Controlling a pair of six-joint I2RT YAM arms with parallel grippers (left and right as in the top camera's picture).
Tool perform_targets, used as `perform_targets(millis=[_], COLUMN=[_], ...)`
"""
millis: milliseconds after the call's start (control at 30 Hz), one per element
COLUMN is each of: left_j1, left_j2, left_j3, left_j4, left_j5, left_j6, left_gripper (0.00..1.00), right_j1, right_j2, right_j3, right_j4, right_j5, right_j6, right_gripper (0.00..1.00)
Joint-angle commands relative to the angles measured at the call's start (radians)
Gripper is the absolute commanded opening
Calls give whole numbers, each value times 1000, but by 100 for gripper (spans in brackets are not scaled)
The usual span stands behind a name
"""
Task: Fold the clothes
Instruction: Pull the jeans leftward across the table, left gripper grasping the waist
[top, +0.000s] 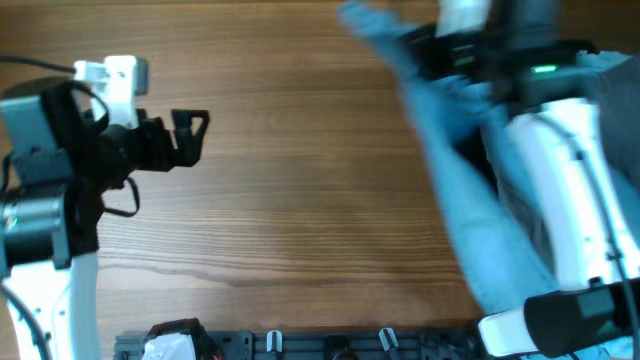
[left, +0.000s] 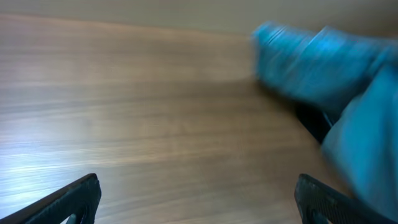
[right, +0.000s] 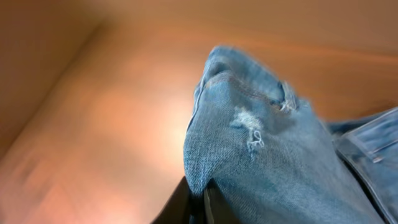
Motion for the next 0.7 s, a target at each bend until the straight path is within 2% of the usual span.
perform_targets(millis=[0,33,67,133,267,333,400,467,567,667], left_j1=[67,89,100,108,99,57,-18,-59,-109,-130], left_j2=[-68,-82,-88,-93,13,137,339,482,711,835], left_j3=[19,19,19,19,18,18,18,18,18,18], left_j4=[15,16,18,23,23,29,64,120,261,397], left_j5=[-37,-37,-37,-36,48,48,84,90,97,96], left_j6=[-18,-18,-18,-18,-11,33,37,34,-47,-43], left_gripper=[100,100,100,100,100,100,100,100,100,100], right_j1=[358,440,470,470,242,112,1,-47,-104,-108], right_j2=[47,56,54,33,-120,-181,-209,-210,-210,-210], right_j3=[14,14,15,21,37,37,37,37,37,34], right_j4=[-12,-12,-12,-12,-15,-24,-67,-112,-196,-209], right_j5=[79,280,422,525,487,373,299,268,267,279], right_j6=[-24,15,57,62,219,270,334,360,364,364], right_gripper=[52,69,78,83,86,86,86,86,86,86])
